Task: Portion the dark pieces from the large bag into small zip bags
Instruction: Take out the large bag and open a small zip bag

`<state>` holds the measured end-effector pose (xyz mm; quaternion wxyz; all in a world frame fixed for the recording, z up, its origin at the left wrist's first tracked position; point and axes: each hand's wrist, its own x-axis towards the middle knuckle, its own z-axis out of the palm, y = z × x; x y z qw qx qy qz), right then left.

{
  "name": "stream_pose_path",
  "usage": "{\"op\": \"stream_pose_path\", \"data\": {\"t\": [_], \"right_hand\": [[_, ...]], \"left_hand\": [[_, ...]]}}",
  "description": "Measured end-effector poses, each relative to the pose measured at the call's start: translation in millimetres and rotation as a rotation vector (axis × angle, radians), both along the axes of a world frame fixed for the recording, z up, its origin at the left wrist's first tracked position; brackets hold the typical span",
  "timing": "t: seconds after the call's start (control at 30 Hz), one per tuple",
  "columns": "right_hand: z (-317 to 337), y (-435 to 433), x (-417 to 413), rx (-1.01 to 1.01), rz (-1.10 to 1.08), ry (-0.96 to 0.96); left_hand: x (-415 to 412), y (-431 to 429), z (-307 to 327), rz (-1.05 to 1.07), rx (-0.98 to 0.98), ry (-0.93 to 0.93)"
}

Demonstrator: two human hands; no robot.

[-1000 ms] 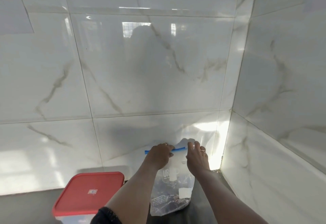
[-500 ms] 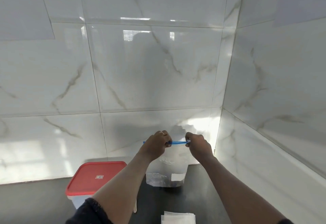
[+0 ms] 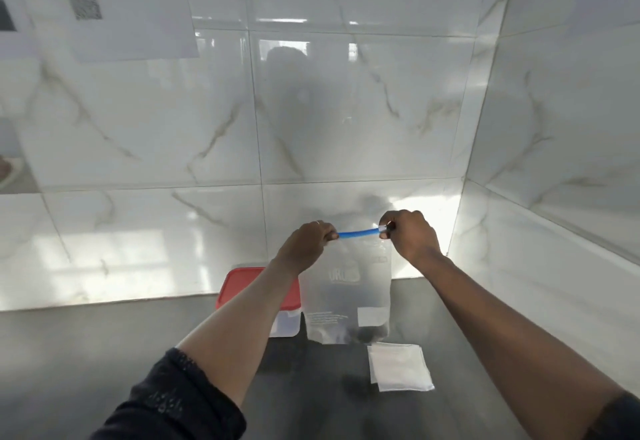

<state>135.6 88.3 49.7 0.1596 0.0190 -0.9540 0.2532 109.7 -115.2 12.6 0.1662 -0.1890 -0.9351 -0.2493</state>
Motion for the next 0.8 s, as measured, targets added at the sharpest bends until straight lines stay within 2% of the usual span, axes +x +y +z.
{"op": "stream_pose_path", "data": {"t": [0.1,0.27,0.43,0.6,0.7,0.8], "right_hand": [[-7.9,-13.1,11.0,-0.026,0.028,-0.014],[-30.2,-26.3,27.4,-0.314,0.074,-0.076],[-62.5,-31.2,27.3,-0.562,0.045,-0.133],[-74.6,-38.0,30.7,-0.836,0.028,-0.095],[-76.4,-38.6,31.0,-0.755,0.093,-0.044],[-74.5,-35.7,28.9,-0.528,0.162,0.031]], "left_hand": [[8.4,-16.3,-7.6,-0.043,-0.017,0.043],[19.3,-40.9,-27.1,-0.067,-0.128,0.071],[31.9,-48.9,-38.8,-0.044,-0.111,0.032],[33.1,-30.3,-48.1,-0.053,-0.063,0.114],[35.4,-2.4,-53.2,-0.1,-0.088,0.208],[34.9,17.8,-52.8,-0.144,-0.084,0.283]]}}
